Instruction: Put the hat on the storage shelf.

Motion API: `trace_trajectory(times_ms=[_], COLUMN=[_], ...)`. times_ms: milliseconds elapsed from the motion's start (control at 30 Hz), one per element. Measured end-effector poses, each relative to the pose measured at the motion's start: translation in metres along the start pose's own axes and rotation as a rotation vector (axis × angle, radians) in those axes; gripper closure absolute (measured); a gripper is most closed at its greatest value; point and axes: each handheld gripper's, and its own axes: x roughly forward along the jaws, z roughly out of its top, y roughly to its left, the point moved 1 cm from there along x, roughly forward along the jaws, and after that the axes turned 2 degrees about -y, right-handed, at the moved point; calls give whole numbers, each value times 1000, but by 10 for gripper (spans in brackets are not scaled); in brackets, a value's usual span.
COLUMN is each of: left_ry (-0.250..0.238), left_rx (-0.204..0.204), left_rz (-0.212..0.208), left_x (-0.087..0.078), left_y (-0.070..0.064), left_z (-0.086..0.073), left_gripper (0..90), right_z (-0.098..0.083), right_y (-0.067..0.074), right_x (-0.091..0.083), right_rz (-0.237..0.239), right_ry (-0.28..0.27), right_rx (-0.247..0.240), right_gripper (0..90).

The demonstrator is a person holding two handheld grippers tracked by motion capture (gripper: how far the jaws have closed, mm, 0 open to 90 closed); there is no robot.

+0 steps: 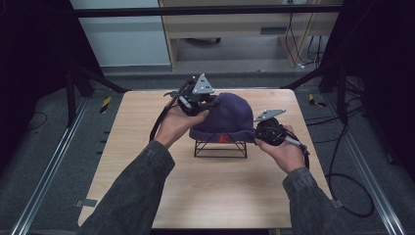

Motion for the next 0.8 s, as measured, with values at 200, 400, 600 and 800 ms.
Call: trace_trajectory(times_ms=[200, 400, 600, 800], left_ry=[-2, 4, 12, 14], left_rx=[0, -9, -7, -5], left_rz=[0, -7, -13, -12], left_x=[3, 5, 6, 7], left_y=[-3, -4, -6, -7], left_z=[-3, -9, -13, -14], left_gripper=[783, 780, 779, 779], right_z=[-4, -8, -12, -13], right_y=[1, 1, 2, 3], right_x=[3, 6, 9, 10], right_rz=[3, 2, 4, 4], right_ry=[8, 12, 19, 27], right_rx=[-1, 7, 11, 9], right_gripper=[696, 692, 691, 689])
